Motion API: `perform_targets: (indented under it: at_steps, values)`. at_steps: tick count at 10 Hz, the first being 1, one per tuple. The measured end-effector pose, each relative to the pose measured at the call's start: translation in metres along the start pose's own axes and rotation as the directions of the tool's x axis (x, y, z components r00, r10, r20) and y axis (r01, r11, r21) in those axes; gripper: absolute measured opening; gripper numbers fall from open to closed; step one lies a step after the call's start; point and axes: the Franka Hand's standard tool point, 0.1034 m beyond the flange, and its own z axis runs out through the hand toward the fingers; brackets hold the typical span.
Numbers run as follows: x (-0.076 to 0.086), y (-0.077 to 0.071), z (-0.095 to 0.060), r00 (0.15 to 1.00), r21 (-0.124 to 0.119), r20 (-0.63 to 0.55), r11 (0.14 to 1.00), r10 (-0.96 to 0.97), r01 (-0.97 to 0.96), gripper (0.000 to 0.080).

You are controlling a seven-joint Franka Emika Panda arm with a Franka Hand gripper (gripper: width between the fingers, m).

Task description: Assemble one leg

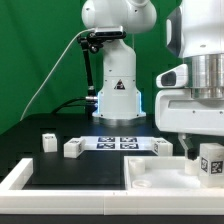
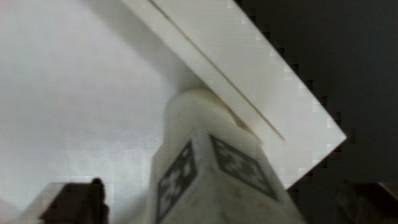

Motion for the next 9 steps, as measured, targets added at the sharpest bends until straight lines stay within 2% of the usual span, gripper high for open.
perform_targets:
  at_steps: [2, 5, 6, 7, 8, 9]
  values:
    - [0.0008, 0.0002, -0.0008, 0.971, -0.010, 0.005, 0.971, -0.238, 0.238, 0.0649]
    - [0.0003, 0.0001, -0.0031, 0.855, -0.035, 0.037, 0.855, -0.517, 0.518, 0.0649]
    - [0.0022, 0.0016, -0.0039, 0.780, -0.045, 0.043, 0.778, -0.625, 0.626, 0.0649]
    - [0.0029, 0.0016, -0.0042, 0.754, -0.049, 0.042, 0.752, -0.656, 0.657, 0.0649]
    - [0.0029, 0.0020, -0.0038, 0.754, -0.049, 0.043, 0.753, -0.655, 0.657, 0.0614]
    - [0.0029, 0.0021, -0.0037, 0.756, -0.049, 0.043, 0.754, -0.653, 0.655, 0.0614]
